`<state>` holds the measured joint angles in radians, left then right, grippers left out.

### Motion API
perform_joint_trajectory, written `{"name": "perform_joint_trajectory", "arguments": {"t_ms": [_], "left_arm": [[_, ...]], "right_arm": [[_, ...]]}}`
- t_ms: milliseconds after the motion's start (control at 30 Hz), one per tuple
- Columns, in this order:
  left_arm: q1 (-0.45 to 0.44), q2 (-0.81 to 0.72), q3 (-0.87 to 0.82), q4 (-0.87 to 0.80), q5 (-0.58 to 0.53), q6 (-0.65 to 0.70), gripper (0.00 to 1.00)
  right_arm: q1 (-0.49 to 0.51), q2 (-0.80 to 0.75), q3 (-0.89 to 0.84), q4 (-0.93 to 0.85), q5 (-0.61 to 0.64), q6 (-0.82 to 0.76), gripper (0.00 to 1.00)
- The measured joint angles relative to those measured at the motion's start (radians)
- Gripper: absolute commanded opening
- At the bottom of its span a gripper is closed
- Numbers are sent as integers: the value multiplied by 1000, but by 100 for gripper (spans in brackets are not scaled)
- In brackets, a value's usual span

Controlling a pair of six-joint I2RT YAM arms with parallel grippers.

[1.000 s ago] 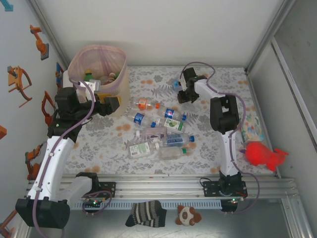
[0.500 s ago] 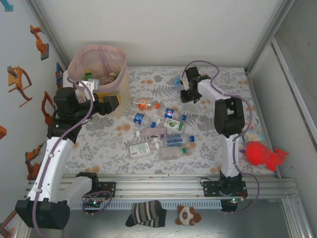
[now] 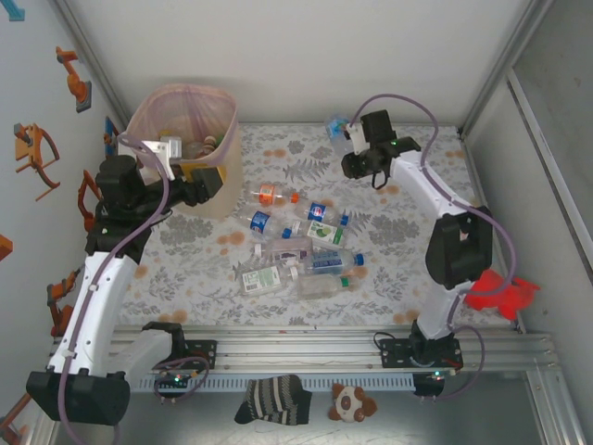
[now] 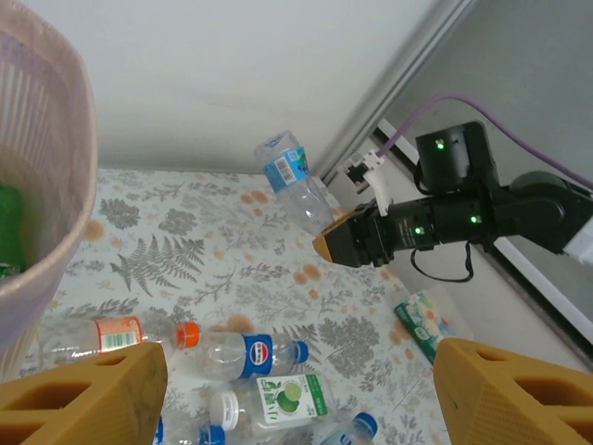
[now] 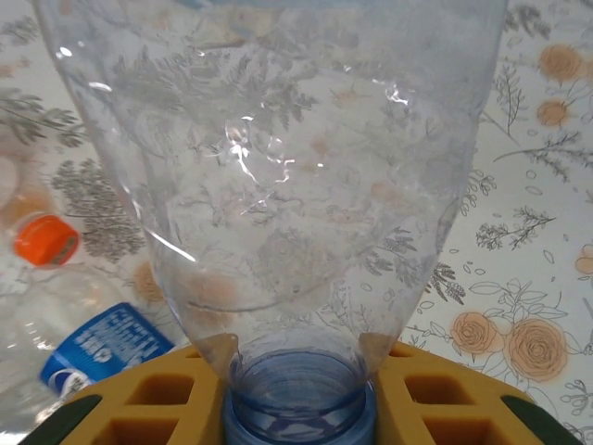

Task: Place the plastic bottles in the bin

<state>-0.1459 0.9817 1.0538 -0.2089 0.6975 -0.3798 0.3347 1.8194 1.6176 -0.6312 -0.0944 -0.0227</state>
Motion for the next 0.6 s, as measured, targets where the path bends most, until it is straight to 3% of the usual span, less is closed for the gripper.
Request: {"name": "perform_joint_trajectory", "arguments": {"t_ms": [600], "left_arm": [[-112,182,72,137,-10,-130,85]], "right_arm": [[160,-402,-187,161,-175,-32,30]]}}
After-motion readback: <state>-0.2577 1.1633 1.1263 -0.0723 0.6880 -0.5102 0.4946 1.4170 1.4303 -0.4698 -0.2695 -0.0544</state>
